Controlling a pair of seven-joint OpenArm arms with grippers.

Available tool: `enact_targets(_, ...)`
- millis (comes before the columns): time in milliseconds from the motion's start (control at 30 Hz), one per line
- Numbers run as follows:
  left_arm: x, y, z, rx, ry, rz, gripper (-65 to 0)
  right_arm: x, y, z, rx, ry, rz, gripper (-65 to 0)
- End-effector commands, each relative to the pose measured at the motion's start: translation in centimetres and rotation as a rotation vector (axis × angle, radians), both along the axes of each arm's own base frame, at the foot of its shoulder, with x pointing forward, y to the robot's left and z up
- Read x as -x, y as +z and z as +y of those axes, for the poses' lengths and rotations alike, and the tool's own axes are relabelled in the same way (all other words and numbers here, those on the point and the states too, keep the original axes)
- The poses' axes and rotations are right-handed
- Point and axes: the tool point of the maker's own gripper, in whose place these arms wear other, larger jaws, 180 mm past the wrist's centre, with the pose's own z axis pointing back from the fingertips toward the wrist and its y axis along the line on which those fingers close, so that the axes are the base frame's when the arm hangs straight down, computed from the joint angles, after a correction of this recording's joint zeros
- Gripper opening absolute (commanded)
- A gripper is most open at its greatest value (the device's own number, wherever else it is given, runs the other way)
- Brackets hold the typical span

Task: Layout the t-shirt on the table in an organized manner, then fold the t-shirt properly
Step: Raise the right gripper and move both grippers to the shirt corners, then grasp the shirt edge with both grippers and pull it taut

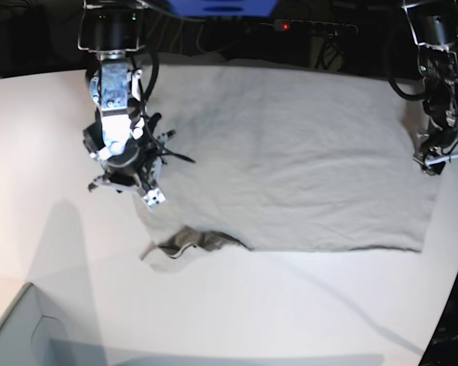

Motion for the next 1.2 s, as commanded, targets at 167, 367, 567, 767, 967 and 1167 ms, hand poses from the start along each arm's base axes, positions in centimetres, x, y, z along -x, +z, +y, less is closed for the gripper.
enact_targets(167,-0.4,-0.2,1.3,-0.041,0.003,0.022,-21.9,-0.1,-1.4,1.7,-0.076,0.042,-0.008,-45.2)
enact_targets(367,-3.0,-1.8,0.2,-0.060,-0.018,0.084,-21.8,-1.4,-3.1,1.1,-0.103,0.041,0.011,-45.2)
enact_targets(567,-7.2,-1.9,-1.9,-0.055,-0.053,0.099,-21.8,-5.6,-2.8,-3.6,-0.138,-0.094,0.001,-45.2)
enact_targets(767,-12.3,0.1,-4.4,-0.086,-0.117,0.071,-21.7,-8.9,-1.1,-8.5,-0.120,-0.160,-0.031,-45.2)
enact_targets(967,-16.9,3.2,-5.5,-0.152,-0.130,-0.007,-21.7,-11.9,1.8,-10.6,-0.135,-0.206,-0.126,-45.2)
enact_targets(1167,-19.3,6.2,-5.3,-0.168,-0.129,-0.070,-21.7,-14.4,5.9,-11.4,-0.115,-0.221,-0.293,-45.2)
